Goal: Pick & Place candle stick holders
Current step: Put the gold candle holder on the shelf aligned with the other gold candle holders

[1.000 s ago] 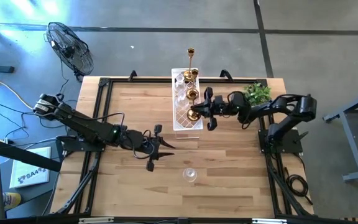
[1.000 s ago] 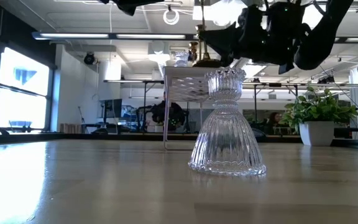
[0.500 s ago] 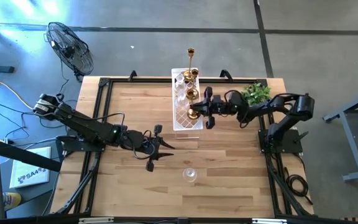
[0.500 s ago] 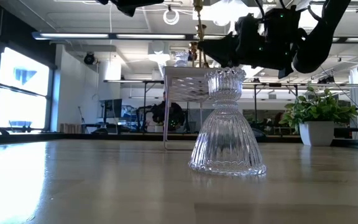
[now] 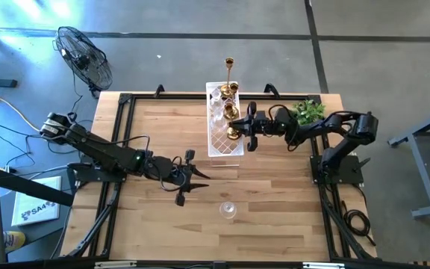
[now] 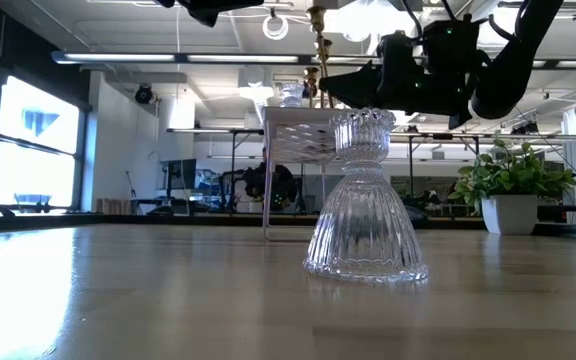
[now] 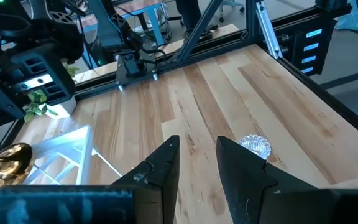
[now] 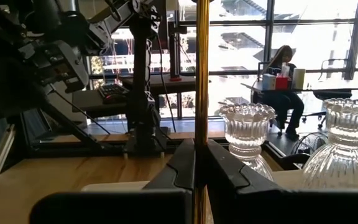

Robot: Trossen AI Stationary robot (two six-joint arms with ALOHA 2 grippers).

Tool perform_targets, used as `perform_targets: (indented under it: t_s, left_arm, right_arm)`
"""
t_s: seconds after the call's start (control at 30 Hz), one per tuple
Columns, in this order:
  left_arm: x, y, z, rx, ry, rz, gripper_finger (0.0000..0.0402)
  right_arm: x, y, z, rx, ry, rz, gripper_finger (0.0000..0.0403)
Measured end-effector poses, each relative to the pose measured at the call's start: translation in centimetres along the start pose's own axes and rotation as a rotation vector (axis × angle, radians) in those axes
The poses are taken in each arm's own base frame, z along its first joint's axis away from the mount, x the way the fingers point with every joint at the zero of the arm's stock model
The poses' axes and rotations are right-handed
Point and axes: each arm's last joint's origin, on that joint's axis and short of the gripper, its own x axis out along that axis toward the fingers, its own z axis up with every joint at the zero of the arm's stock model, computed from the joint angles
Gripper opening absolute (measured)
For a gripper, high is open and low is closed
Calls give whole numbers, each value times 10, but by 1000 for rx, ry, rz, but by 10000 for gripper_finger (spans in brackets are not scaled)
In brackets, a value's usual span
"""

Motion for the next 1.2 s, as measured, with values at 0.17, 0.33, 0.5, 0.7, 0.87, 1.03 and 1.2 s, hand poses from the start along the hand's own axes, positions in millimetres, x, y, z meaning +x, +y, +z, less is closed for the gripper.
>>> perform_targets:
  t_s: [0.17, 0.33, 0.5, 0.7, 0.87, 1.03, 1.2]
  left_arm:
    - [0, 0, 0, 0, -1, 0, 102]
    - [0, 0, 1, -1, -8, 3, 102]
    - [0, 0, 1, 0, -9, 7, 102]
    - [0, 1, 1, 0, -9, 10, 102]
    - [0, 1, 1, 0, -10, 10, 102]
    - [0, 1, 1, 0, -9, 11, 102]
    - [0, 1, 1, 0, -9, 11, 102]
  right_arm:
    - [-1, -2, -1, 7, 11, -1, 8]
    - [-1, -2, -1, 7, 12, 2, 8]
    - [-1, -1, -1, 6, 13, 24, 8]
    - [0, 0, 1, 2, 8, 79, 8]
    - [6, -1, 5, 0, 7, 99, 8]
    - [7, -2, 4, 9, 22, 97, 8]
    - [7, -2, 4, 10, 26, 86, 7]
